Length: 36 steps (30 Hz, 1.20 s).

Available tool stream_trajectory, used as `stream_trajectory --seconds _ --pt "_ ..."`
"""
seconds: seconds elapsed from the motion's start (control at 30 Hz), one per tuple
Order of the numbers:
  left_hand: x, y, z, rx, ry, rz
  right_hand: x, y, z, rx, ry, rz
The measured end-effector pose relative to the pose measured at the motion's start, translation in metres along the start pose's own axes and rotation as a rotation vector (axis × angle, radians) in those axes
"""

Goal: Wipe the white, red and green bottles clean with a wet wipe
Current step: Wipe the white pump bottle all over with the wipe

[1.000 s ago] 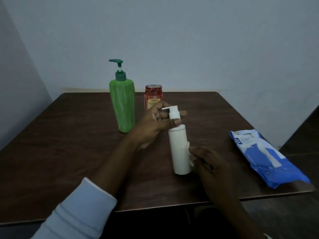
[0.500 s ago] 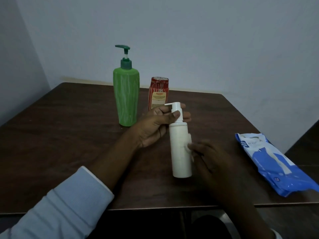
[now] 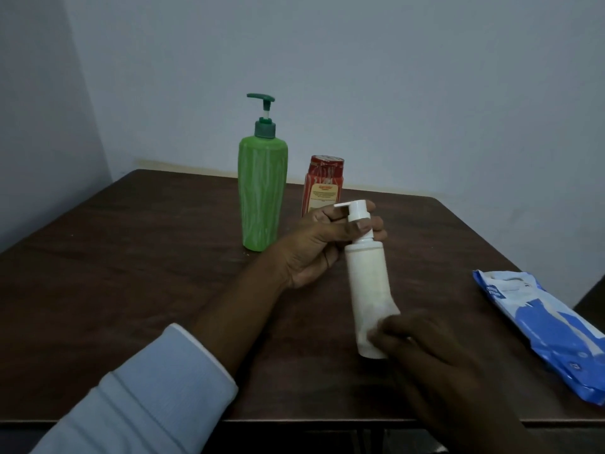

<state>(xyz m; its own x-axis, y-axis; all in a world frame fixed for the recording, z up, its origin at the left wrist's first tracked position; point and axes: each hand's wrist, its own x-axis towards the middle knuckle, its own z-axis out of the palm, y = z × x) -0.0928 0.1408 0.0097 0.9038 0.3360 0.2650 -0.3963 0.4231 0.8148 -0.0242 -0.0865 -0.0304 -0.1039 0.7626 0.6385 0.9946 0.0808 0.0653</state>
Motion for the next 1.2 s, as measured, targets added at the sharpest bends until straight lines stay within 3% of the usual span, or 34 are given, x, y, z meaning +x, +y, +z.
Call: stream_trajectory --seconds 0.07,0.23,0.4,0.6,0.8,1.0,1.2 --pt "-0.001 0.0 0.001 0.003 -0.013 0.009 0.014 -0.002 -0.004 -0.093 -0.004 -0.046" --pt "-0.002 0.001 0.002 0.021 0.014 0.027 0.022 0.005 -0.006 0.006 0.032 0.196" --pt "-0.003 0.003 0.004 0.035 -0.02 0.025 0.013 -0.011 -0.007 -0.111 0.003 -0.006" --pt "-0.001 0.003 0.002 0.094 0.015 0.042 0.029 0.005 -0.007 0.056 0.041 0.243" --pt "0.002 0.0 0.0 0.093 0.002 0.034 0.029 -0.008 -0.009 -0.057 0.018 0.083" --pt "-0.001 0.005 -0.001 0.114 0.046 0.06 0.038 0.003 -0.005 0.146 0.065 0.296" --pt "-0.001 0.006 -0.001 0.121 0.048 0.053 0.051 0.0 -0.005 0.061 -0.012 0.118"
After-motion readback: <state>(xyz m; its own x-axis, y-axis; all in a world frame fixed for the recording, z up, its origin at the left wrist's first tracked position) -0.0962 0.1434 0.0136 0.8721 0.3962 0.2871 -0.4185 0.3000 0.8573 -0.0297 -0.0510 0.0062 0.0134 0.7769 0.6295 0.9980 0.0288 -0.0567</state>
